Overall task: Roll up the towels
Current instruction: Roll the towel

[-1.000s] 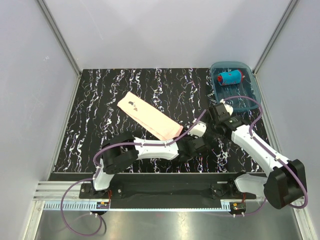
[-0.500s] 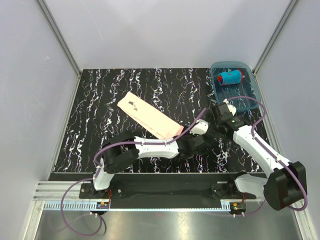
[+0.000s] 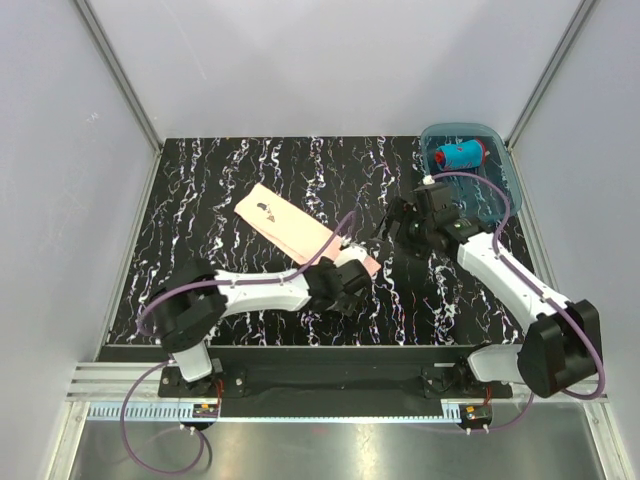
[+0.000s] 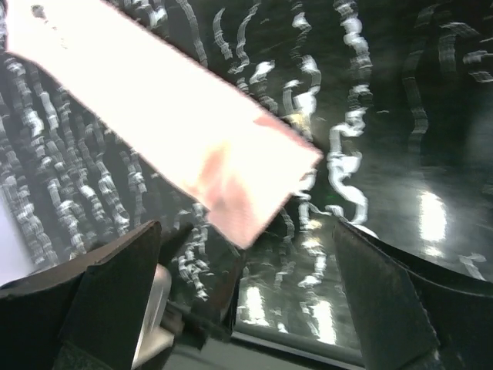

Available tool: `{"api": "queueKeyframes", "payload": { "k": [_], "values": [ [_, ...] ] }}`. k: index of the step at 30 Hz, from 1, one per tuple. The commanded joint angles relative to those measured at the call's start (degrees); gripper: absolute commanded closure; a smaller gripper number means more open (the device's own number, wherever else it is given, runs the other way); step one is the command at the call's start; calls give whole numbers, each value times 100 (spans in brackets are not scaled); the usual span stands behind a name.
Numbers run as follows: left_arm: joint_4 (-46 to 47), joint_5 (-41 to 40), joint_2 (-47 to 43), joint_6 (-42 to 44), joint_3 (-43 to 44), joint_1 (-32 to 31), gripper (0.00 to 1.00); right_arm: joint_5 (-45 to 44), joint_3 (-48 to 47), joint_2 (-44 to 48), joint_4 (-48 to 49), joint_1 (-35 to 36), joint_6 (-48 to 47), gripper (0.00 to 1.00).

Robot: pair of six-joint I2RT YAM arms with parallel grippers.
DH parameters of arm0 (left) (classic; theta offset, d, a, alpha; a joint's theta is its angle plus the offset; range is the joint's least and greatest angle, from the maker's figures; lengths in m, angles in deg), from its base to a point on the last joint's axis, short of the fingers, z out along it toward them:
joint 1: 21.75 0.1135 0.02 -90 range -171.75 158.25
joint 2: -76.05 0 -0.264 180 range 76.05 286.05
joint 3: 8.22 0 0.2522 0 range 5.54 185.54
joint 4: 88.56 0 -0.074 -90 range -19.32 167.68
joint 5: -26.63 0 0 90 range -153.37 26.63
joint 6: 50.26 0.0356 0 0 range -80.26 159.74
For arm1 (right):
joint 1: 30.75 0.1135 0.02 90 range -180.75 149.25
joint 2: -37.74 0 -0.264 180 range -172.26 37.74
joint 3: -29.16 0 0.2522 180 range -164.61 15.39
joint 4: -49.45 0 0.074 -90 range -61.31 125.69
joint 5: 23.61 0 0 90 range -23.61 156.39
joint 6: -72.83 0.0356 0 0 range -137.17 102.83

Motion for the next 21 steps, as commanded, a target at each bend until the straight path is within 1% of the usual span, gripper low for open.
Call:
{"api": "queueKeyframes", "payload": {
  "k": [1, 2, 4, 5, 7, 8, 10, 13, 17, 21],
  "values": [
    [-465, 244, -770, 44, -229, -33, 26, 818, 316, -92, 729, 33, 418, 0],
    [-561, 165, -902, 44, -317, -7, 26, 914, 691, 31, 1052, 41, 541, 0],
    [-632, 112, -1289, 88, -397, 81, 26, 1091, 1071, 163, 1501, 33, 928, 2],
    [-658, 138, -1420, 79, -458, 125, 26, 1178, 1438, 268, 1652, 42, 1146, 4],
    [-615, 243, -1781, 105, -537, 239, 26, 1284, 1783, 339, 2116, 42, 1359, 9],
    [-606, 269, -1886, 105, -564, 292, 26, 1319, 2063, 340, 2258, 42, 1438, 13],
    [-493, 409, -2080, 149, -643, 476, 26, 1416, 2294, 270, 2679, 42, 1649, 17],
    [-308, 681, -2239, 202, -818, 801, 26, 1469, 2610, 59, 3093, 50, 1807, 20],
    [-35, 902, -2494, 324, -1082, 1179, 27, 1408, 2760, -231, 3560, 50, 1931, 21],
    [255, 1078, -2591, 483, -1293, 1373, 28, 1311, 2857, -539, 3955, 59, 2010, 27]
  ]
}}
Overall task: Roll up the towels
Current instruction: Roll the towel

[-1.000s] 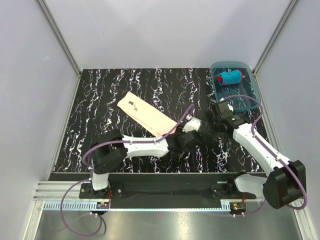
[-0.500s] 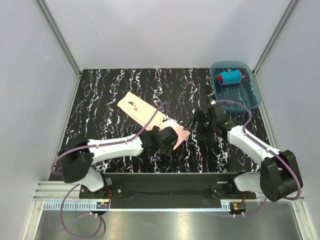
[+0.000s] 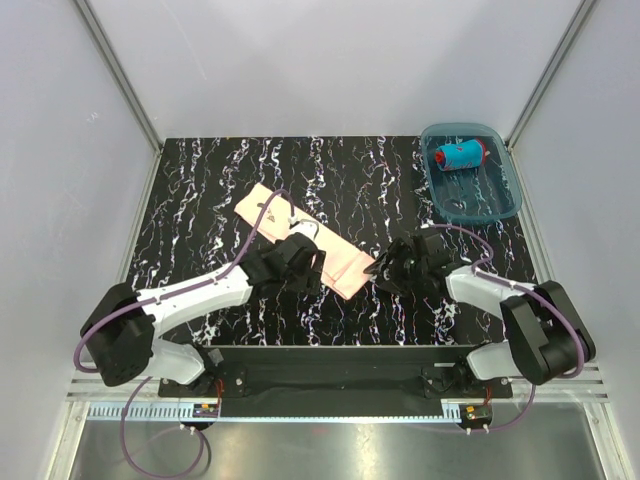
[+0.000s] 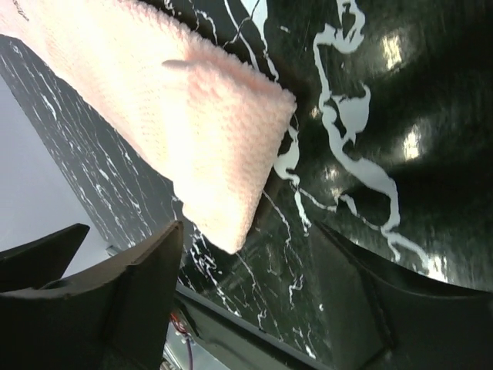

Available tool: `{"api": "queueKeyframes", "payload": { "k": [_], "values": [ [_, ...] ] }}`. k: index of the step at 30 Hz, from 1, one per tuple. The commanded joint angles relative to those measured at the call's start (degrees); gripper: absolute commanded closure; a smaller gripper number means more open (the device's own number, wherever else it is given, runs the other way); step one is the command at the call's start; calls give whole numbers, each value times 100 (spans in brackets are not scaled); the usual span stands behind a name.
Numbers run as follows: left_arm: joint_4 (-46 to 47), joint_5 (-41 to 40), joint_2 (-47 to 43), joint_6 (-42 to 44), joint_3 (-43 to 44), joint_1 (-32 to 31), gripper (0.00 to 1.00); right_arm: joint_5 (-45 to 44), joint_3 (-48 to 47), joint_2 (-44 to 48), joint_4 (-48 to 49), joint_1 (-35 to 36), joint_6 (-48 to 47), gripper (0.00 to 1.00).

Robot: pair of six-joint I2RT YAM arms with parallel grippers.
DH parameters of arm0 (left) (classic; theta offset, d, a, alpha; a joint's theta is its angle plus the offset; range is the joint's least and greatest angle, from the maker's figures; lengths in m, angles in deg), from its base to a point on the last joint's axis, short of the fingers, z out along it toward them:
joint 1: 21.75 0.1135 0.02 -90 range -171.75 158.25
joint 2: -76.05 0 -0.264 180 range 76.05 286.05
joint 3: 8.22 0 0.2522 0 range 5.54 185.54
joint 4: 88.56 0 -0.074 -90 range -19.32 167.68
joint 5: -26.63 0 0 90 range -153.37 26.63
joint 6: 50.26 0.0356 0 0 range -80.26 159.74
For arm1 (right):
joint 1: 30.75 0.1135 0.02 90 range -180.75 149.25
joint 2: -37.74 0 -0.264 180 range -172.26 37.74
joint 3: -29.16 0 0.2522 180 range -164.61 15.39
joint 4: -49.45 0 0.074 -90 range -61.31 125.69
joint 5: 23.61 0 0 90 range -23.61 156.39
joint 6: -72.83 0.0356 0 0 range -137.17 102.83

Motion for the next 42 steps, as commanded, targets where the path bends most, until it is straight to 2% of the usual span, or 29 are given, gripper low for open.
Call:
{"api": "queueKeyframes", "payload": {
  "k": [1, 10, 17, 18, 21, 22, 24, 26, 27, 30, 31, 35, 37, 42],
  "values": [
    [576, 385, -213, 275, -106, 134, 28, 0, 64, -246, 845, 59, 198, 30],
    [1122, 561, 16, 425, -98, 143, 29, -150, 125, -1090, 1522, 375, 383, 44],
    [1122, 632, 104, 478, -28, 152, 29, -229, 248, -1196, 1708, 393, 365, 71],
    [1131, 649, 95, 495, -45, 152, 29, -238, 257, -1179, 1690, 384, 356, 79],
    [1288, 842, 69, 548, -98, 134, 30, -290, 222, -959, 1384, 384, 234, 83],
    [1472, 947, 60, 548, -168, 108, 30, -325, 179, -776, 1052, 384, 190, 87],
    [1657, 948, 77, 610, -238, -50, 30, -536, 56, -529, 568, 384, -38, 88],
    [1833, 790, 182, 671, -247, -269, 30, -738, -190, -161, -310, 384, -318, 91],
    [2104, 781, 192, 697, -326, -357, 30, -826, -295, -46, -870, 393, -407, 91],
    [2772, 1026, 122, 672, -554, -647, 30, -1081, -682, 367, -1585, 393, -671, 92],
    [3279, 1201, 52, 628, -764, -700, 30, -1151, -918, 482, -2110, 384, -750, 94],
    [4688, 1502, -414, 539, -1415, -1086, 30, -1529, -1648, 413, -3484, 376, -1329, 100],
    [4944, 1319, -380, 592, -1521, -1210, 27, -1591, -2060, 238, -4072, 384, -1506, 100],
    [5112, 722, -274, 644, -1531, -1482, 19, -1521, -2520, -281, -4602, 376, -1885, 100]
  ]
}}
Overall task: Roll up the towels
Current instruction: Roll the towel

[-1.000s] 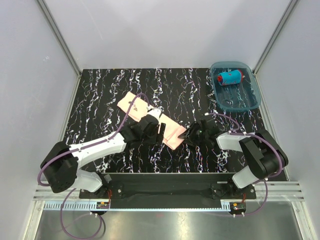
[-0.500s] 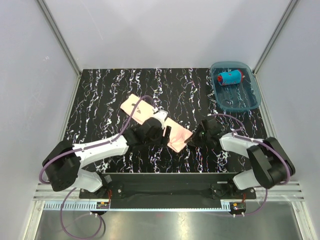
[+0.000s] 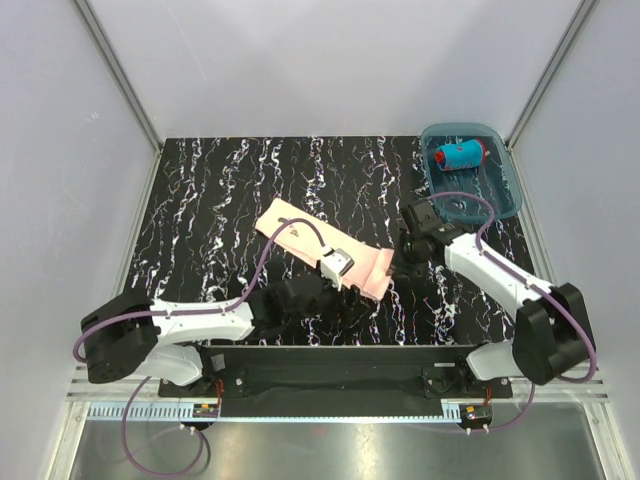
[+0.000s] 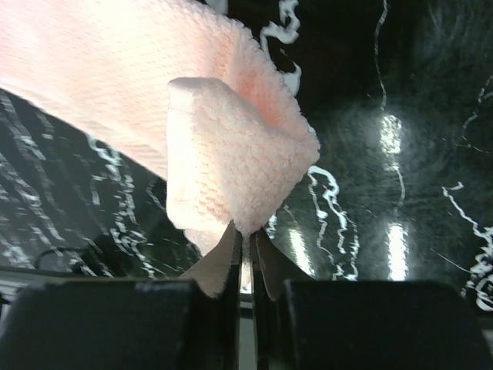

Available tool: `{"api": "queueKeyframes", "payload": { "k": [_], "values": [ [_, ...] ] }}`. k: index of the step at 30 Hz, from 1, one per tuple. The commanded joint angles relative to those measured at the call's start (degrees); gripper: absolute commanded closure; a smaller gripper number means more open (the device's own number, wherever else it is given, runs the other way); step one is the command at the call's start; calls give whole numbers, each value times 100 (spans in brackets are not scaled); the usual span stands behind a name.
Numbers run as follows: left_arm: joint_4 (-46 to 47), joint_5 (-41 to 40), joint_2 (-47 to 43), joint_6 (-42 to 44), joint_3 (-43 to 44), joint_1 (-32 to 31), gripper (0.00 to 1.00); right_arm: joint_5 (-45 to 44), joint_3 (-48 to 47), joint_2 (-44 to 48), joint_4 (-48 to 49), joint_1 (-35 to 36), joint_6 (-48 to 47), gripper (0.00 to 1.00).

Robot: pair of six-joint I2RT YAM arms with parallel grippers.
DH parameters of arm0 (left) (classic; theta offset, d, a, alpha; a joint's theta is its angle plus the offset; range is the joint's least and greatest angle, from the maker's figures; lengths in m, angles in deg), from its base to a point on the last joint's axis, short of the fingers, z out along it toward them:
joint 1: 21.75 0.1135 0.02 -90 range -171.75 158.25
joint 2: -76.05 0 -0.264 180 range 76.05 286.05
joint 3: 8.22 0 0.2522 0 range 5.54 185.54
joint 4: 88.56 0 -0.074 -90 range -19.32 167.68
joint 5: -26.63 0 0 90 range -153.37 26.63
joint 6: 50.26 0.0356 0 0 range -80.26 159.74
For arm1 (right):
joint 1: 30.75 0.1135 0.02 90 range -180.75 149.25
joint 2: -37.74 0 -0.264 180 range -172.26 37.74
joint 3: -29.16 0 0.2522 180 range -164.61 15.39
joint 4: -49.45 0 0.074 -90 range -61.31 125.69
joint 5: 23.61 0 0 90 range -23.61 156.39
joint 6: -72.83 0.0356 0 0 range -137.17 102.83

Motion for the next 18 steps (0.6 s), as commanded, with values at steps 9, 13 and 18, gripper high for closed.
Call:
{"api": "queueKeyframes", "payload": {
  "k": [9, 13, 18],
  "values": [
    [527, -1927, 879, 1233, 1030, -1164, 12, 489, -486, -794, -1088, 37, -513, 100],
    [667, -2306, 1556, 1568, 1295, -1472, 14, 576, -768, -847, -1300, 37, -635, 100],
    [703, -2744, 2216, 1858, 1638, -1683, 17, 673, -829, -794, -1440, 37, -688, 100]
  ]
}}
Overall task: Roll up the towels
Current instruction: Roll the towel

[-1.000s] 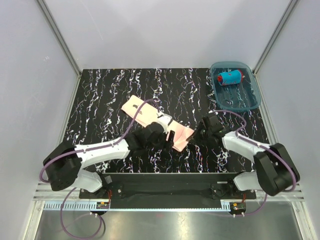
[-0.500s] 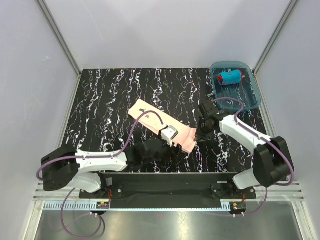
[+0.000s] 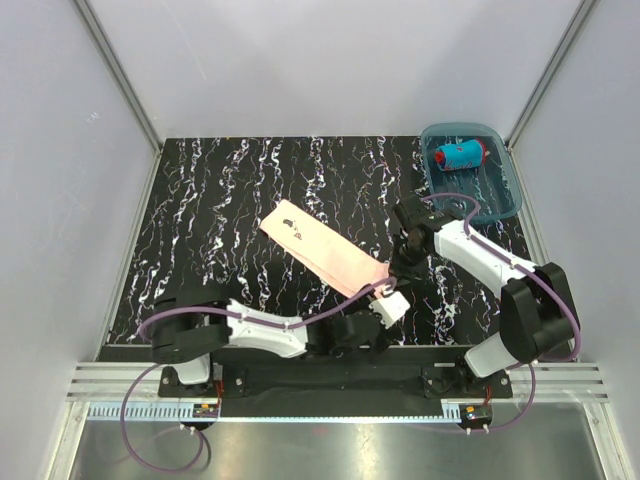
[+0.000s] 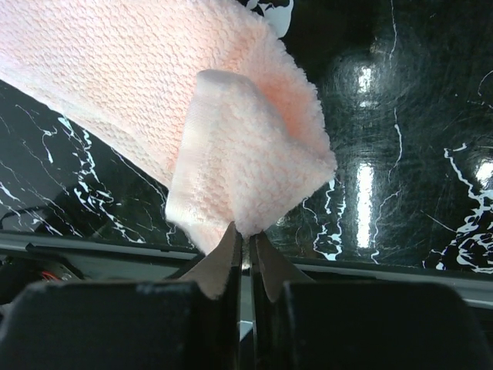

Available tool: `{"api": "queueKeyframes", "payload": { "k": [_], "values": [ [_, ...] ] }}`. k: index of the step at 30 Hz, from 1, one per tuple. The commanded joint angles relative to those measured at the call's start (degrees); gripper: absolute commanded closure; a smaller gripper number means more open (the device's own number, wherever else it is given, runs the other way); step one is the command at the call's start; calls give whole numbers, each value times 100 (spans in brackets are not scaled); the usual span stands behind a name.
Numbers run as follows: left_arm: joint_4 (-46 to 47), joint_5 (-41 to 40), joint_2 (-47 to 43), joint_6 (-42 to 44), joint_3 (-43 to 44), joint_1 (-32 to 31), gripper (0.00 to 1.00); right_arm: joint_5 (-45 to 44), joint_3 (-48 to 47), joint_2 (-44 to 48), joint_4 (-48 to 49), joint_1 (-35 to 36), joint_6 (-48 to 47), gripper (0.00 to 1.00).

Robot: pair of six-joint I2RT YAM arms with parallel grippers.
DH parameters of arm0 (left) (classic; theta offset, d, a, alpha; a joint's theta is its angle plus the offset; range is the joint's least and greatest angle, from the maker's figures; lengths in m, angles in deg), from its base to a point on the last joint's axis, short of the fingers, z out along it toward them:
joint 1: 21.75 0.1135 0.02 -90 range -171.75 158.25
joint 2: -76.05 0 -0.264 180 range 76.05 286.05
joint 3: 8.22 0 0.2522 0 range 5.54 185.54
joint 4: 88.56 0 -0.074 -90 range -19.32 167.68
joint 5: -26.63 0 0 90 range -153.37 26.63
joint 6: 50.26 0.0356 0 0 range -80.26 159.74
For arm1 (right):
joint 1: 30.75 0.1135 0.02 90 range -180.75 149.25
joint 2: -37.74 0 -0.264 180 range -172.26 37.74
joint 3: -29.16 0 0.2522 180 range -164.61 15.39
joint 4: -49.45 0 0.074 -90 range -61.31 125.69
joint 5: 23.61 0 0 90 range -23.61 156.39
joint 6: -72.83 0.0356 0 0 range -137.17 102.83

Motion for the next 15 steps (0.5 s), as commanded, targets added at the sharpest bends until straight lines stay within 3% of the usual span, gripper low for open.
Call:
{"api": "queueKeyframes", "payload": {
  "k": [1, 4, 5, 11, 12, 13, 15],
  "values": [
    [344, -722, 264, 326, 364, -112, 19, 242, -178, 69, -284, 37, -151, 100],
    [485, -819, 397, 387, 382, -95, 27, 313, -117, 131, -311, 37, -160, 100],
    [502, -810, 441, 405, 399, -95, 37, 322, -108, 148, -311, 46, -160, 100],
    [599, -766, 678, 388, 453, -77, 64, 427, 15, 280, -337, 37, -142, 100],
    [634, -749, 678, 370, 452, -77, 83, 436, 50, 315, -328, 37, -151, 100],
    [643, -757, 661, 327, 435, -51, 95, 462, 68, 324, -337, 37, -142, 100],
    [626, -618, 617, 300, 400, -42, 100, 454, 94, 342, -355, 37, -142, 100]
  ]
}}
